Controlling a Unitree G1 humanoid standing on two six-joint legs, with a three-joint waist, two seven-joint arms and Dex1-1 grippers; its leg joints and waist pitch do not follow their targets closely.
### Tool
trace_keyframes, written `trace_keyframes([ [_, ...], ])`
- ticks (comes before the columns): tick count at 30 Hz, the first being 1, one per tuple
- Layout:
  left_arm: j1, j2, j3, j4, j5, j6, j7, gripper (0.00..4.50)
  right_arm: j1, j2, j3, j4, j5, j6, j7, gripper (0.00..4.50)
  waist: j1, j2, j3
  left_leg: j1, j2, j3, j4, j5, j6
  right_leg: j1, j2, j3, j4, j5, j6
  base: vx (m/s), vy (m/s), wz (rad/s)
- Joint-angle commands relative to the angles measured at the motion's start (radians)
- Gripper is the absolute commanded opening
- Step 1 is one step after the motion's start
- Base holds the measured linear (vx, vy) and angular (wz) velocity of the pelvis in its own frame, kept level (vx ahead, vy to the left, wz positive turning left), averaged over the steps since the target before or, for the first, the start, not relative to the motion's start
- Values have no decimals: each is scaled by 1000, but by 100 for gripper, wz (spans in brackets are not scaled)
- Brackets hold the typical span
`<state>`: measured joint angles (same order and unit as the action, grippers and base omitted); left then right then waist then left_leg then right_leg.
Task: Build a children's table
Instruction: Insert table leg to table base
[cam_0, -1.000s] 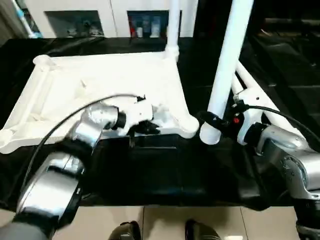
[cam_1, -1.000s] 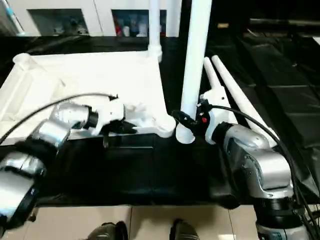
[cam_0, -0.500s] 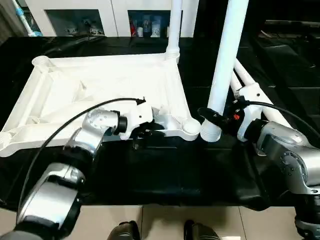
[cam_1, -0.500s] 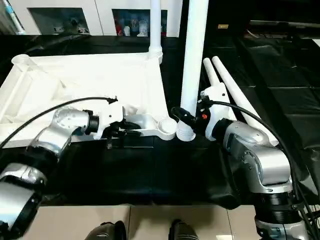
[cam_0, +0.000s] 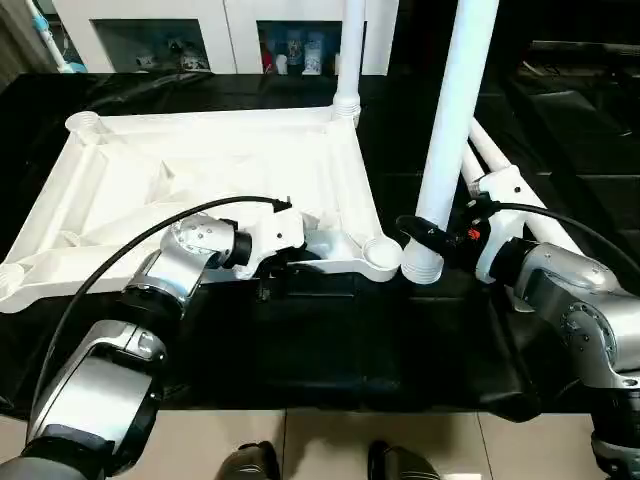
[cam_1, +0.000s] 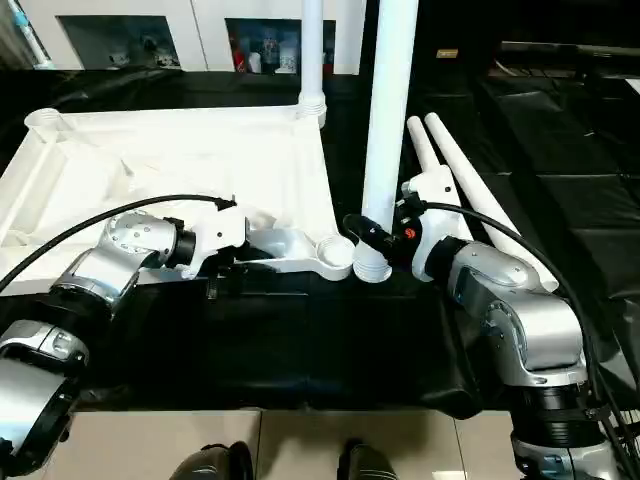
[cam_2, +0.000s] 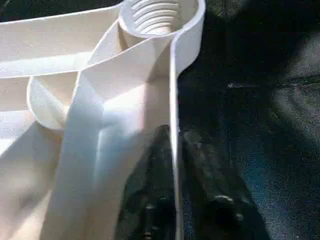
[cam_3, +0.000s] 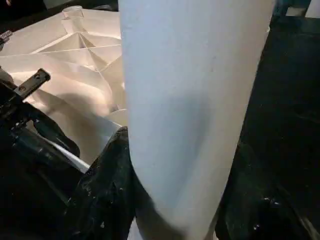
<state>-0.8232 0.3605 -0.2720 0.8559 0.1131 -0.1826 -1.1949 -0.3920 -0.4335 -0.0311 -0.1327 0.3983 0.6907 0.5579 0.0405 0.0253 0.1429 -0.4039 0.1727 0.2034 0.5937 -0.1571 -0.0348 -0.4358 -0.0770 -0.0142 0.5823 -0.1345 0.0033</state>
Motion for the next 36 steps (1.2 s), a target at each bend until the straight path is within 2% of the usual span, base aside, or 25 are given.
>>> trace_keyframes([
  [1,-2,-5,-9,12,6,-11,-14,22,-5,0,-12,-25,16,-15,15,184,7,-16,-109,31,41,-17,-59,-118,102,64,-53,25,-37,-117,-295,0,0,0],
  [4,-4,-11,-1,16,-16,-3,-30,3,-8,2,-15,-32,32,-7,25,184,7,-17,-110,30,41,-17,-58,-117,104,66,-54,25,-36,-117,-298,0,0,0],
  [7,-4,-10,-3,19,-17,-4,-42,3,-10,2,-20,-36,43,0,31,184,7,-17,-111,30,41,-17,-57,-124,102,66,-55,25,-36,-123,-299,0,0,0],
  [11,13,-4,-29,3,9,23,-42,0,-43,19,-57,-29,94,32,32,184,7,-14,-110,31,42,-18,-57,-134,99,65,-54,25,-37,-134,-299,0,0,0],
  [13,22,-19,-26,-17,14,95,-3,0,-76,38,-85,-11,124,49,24,184,7,-14,-109,32,43,-18,-57,-137,96,63,-55,25,-36,-138,-302,0,0,0],
  [14,26,-27,-23,-29,14,124,15,0,-93,46,-96,0,135,55,20,184,7,-12,-105,33,42,-17,-58,-146,91,61,-53,26,-38,-155,-301,0,0,0],
  [16,35,-36,-23,-49,22,167,49,0,-113,53,-102,19,140,55,20,184,10,-11,-105,36,44,-17,-58,-160,81,59,-54,26,-41,-187,-295,0,0,0],
  [17,39,-43,-20,-61,22,180,65,0,-125,56,-103,33,142,56,23,184,9,-15,-100,35,44,-18,-60,-171,73,56,-53,25,-43,-202,-292,0,0,0],
  [22,53,-50,-18,-90,13,176,63,0,-148,53,-73,87,135,53,53,184,10,-23,-96,33,41,-19,-63,-203,58,54,-55,26,-52,-275,-256,0,0,0],
  [24,55,-48,-18,-97,13,175,63,0,-149,49,-58,102,129,52,65,184,9,-23,-97,31,39,-20,-63,-199,59,54,-55,26,-52,-280,-247,0,0,0],
  [25,56,-44,-17,-104,11,171,62,0,-150,45,-45,114,120,48,76,184,9,-32,-95,30,39,-20,-63,-193,63,54,-55,25,-51,-281,-241,0,0,0],
  [26,60,-42,-17,-117,11,176,61,0,-152,43,-37,123,115,48,82,184,8,-29,-94,29,41,-21,-64,-188,64,53,-57,25,-51,-286,-239,0,0,0],
  [27,65,-37,-15,-135,5,182,53,0,-158,39,-26,146,104,38,93,184,5,-34,-92,29,40,-19,-64,-189,68,51,-55,25,-54,-292,-235,0,0,0],
  [30,73,-33,-15,-158,1,191,51,0,-168,37,-16,181,92,21,105,184,3,-29,-92,29,41,-21,-64,-182,69,49,-56,25,-52,-287,-238,0,0,0],
  [36,83,-23,-18,-176,-8,196,33,0,-192,37,22,279,47,-33,141,184,-2,-35,-86,28,41,-20,-65,-191,73,48,-56,26,-53,-280,-241,0,0,0],
])
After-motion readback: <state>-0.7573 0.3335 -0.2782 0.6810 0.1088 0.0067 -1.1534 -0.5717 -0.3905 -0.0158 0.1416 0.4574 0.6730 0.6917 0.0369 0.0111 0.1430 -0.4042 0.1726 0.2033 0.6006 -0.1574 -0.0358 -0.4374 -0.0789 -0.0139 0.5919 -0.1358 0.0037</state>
